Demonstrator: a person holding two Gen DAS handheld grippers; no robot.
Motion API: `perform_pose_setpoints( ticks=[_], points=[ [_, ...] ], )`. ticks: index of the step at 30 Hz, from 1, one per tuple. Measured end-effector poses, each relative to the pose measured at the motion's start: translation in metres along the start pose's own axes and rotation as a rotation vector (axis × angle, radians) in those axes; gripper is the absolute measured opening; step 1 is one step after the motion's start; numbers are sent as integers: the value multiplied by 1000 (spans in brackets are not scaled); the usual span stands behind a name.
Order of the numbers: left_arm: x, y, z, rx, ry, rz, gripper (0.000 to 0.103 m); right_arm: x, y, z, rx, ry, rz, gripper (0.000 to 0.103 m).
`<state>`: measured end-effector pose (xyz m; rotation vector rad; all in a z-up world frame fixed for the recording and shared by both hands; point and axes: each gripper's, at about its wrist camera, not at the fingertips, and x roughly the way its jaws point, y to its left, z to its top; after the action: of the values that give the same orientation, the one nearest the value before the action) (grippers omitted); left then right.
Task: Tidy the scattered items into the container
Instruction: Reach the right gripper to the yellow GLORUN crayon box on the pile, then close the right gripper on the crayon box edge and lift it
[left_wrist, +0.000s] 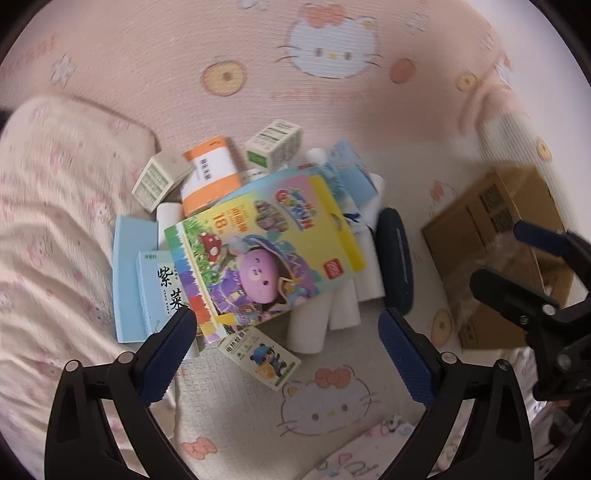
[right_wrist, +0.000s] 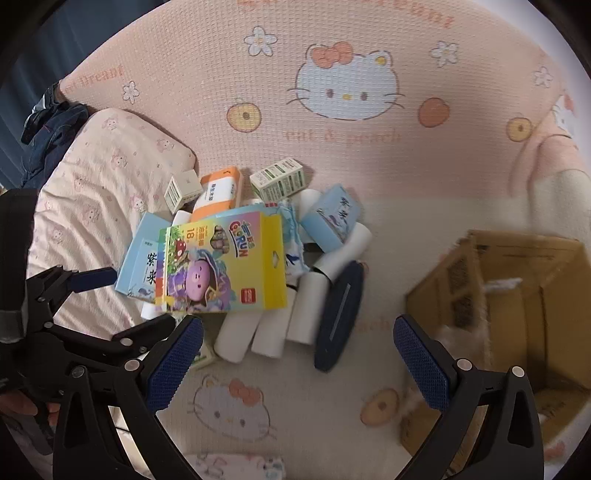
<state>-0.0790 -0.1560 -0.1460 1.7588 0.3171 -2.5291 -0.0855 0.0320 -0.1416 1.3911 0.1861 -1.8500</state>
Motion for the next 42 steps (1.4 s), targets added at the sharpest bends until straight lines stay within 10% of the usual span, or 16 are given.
perform_pose_setpoints(
  ticks=[10,20,33,42],
  points=[
    [34,67,-23,-308,-8,-93,74,56,9,-3,-86,-37,92,102],
    [59,79,-27,-331,-59,-49,73,104,14,3,-60,-6,168,102],
    [88,87,-22,-361,-51,-118,73,147,6,7,17,84,209,48],
    [90,80,-20,-330,-58,-93,73,150,1,4,-18,115,274,47]
  ],
)
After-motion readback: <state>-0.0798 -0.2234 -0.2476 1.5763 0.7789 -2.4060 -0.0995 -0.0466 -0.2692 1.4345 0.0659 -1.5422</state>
